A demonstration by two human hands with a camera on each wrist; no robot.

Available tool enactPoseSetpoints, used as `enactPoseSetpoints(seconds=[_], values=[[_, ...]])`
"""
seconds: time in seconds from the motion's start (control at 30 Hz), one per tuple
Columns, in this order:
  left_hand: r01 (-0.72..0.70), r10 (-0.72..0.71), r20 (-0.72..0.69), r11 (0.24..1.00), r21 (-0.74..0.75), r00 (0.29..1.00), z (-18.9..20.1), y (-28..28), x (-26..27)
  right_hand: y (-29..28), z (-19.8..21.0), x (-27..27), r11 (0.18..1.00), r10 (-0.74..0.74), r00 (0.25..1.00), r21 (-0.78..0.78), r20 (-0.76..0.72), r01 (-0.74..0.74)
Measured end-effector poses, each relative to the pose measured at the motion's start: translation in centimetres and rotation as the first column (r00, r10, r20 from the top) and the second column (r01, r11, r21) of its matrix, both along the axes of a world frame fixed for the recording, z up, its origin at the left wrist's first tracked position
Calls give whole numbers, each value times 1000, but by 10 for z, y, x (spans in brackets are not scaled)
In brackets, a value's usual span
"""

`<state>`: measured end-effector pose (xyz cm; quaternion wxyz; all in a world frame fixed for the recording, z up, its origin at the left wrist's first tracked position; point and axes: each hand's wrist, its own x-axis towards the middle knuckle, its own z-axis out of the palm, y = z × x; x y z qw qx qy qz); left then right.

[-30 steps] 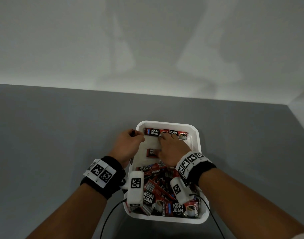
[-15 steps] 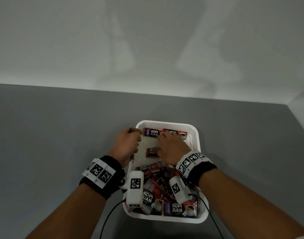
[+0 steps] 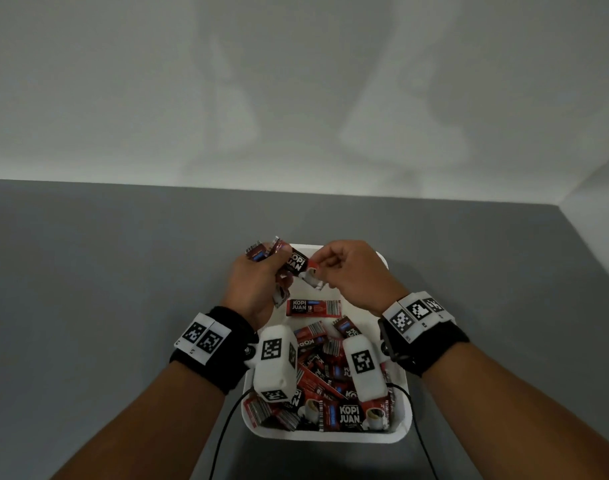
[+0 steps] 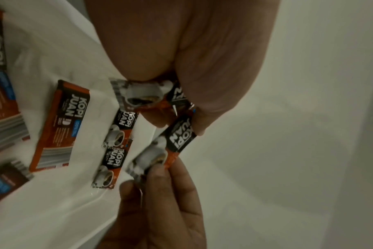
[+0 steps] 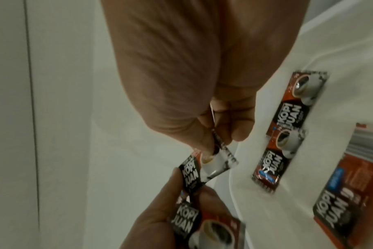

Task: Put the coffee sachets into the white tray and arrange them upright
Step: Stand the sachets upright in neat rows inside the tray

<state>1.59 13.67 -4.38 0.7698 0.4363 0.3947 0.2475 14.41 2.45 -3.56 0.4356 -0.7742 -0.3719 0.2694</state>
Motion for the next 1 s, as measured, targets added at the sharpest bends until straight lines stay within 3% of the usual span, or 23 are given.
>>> enactPoseSetpoints(seconds=[0.17, 0.3, 0.43, 0.57, 0.83, 1.0], values=[[52, -47, -59, 994, 97, 997, -6, -5, -3, 0, 2, 2, 993, 85, 984, -94, 156, -71], [-8, 26, -143, 992, 125, 989, -9, 2, -11, 3, -7, 21, 979, 64, 935, -202, 349, 9], [-35, 57, -190, 993, 115, 980, -14, 13, -21, 6, -29, 35, 892, 177, 844, -445, 506, 79], [-4, 38, -241, 990, 139, 970, -21, 16, -25, 11, -37, 31, 800, 344, 747, -594, 568, 83], [75, -29, -293, 986, 147, 956, -21, 15, -28, 17, -40, 28, 772, 326, 716, -611, 618, 177], [102, -47, -319, 982, 158, 947, -20, 17, -28, 12, -43, 26, 819, 277, 725, -549, 630, 164]])
